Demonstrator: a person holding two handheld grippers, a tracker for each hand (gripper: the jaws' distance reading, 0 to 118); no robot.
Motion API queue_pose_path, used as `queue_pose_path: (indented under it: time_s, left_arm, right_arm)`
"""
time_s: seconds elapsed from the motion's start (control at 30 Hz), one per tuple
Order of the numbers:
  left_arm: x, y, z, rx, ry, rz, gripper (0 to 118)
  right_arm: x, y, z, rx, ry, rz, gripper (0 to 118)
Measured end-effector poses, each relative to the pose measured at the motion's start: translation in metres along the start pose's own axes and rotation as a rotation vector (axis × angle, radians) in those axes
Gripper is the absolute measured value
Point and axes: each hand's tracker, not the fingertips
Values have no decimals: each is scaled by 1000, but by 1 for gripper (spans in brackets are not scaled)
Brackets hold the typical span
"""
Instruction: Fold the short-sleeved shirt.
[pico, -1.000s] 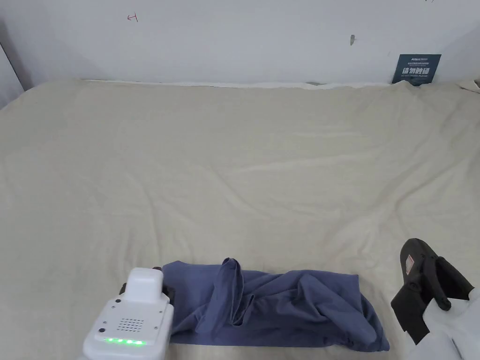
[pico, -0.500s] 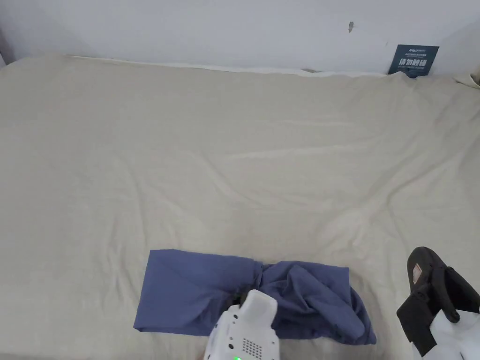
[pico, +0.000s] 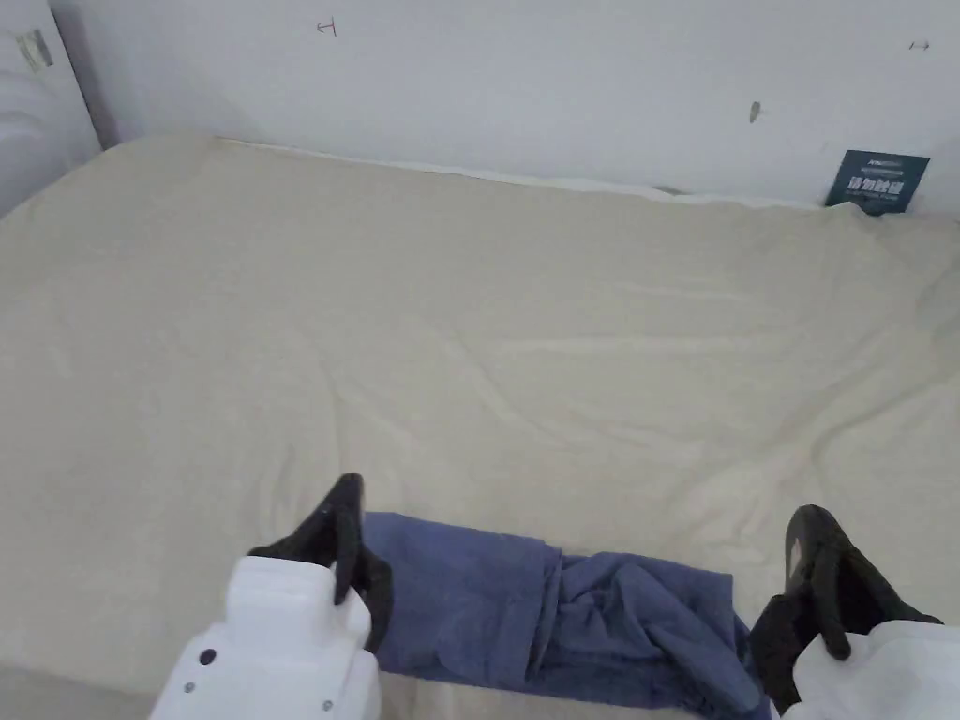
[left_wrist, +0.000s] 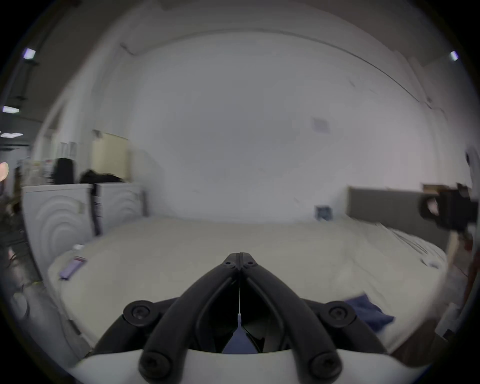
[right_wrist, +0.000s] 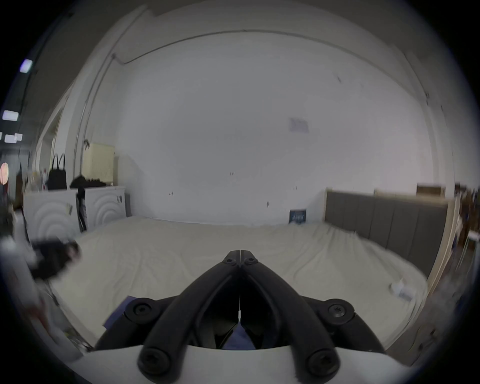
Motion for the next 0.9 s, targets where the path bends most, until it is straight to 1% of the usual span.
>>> queue_pose_path:
  time_s: [0.03, 0.07, 0.1, 0.17, 0.2, 0.3, 0.37, 0.4, 0.43, 0.47, 0.5, 0.53, 0.57, 0.6, 0.63, 0.67, 0.77, 0.8, 0.83, 0.87, 0.9]
  left_arm:
    - [-11, 2, 1, 2, 56, -43, 0]
    - [-19, 0, -3, -34, 80, -95, 0]
    - [-27, -1, -6, -73, 79, -104, 0]
    - [-40, -2, -5, -95, 78, -28, 0]
    - [-43, -4, -6, -110, 83, -3, 0]
    - [-43, -6, -8, -125, 95, -5, 0]
    - [-40, -9, -10, -153, 63, 11, 0]
    - [-38, -11, -11, -156, 50, 14, 10]
    - [-35, -15, -15, -165, 33, -8, 27]
    - [-33, -19, -18, -177, 15, -35, 58]
    - [-33, -24, -24, -190, 7, -24, 108]
    - [-33, -30, -33, -223, -6, -20, 118]
    - [-33, -43, -38, -327, -50, -50, 118]
    - [-35, -48, -47, -340, -30, -72, 118]
    - [-31, -54, -62, -375, -67, -41, 118]
    - [-32, -63, -74, -450, -60, -22, 118]
    - [-39, -95, -105, -578, -84, 42, 118]
    - [-39, -103, -113, -628, -77, 62, 118]
    - [-39, -112, -121, -686, -104, 100, 118]
    - [-43, -135, -129, -743, -108, 142, 118]
    - [-43, -143, -134, -745, -101, 180, 118]
  right_arm:
    - [-6, -1, 1, 12, -8, 28, 0]
    - [-10, -1, 2, -6, -6, 22, 0]
    - [-13, -2, 2, -20, -7, 7, 0]
    - [-14, -4, 3, -45, 28, -33, 0]
    - [-16, -5, 4, -44, 26, -34, 0]
    - [-17, -4, 5, -47, 20, -11, 0]
    - [-18, -4, 5, -38, 12, 5, 0]
    - [-18, -4, 3, -41, 12, 8, 0]
    - [-18, -6, 1, -44, 11, 10, 0]
    - [-17, -7, -2, -52, 14, 9, 0]
    - [-17, -10, -5, -60, 13, 14, 0]
    - [-17, -13, -10, -63, 10, 27, 0]
    - [-17, -13, -14, -79, 15, 46, 0]
    - [-16, -12, -19, -112, 25, 59, 0]
    - [-14, -11, -21, -118, 24, 53, 0]
    - [-13, -11, -21, -121, 26, 45, 0]
    - [-11, -10, -15, -128, 49, 9, 0]
    - [-11, -11, -15, -133, 51, 9, 0]
    - [-12, -11, -14, -140, 53, 14, 0]
    - [-12, -12, -13, -147, 54, 18, 0]
    - [-13, -13, -12, -152, 56, 20, 0]
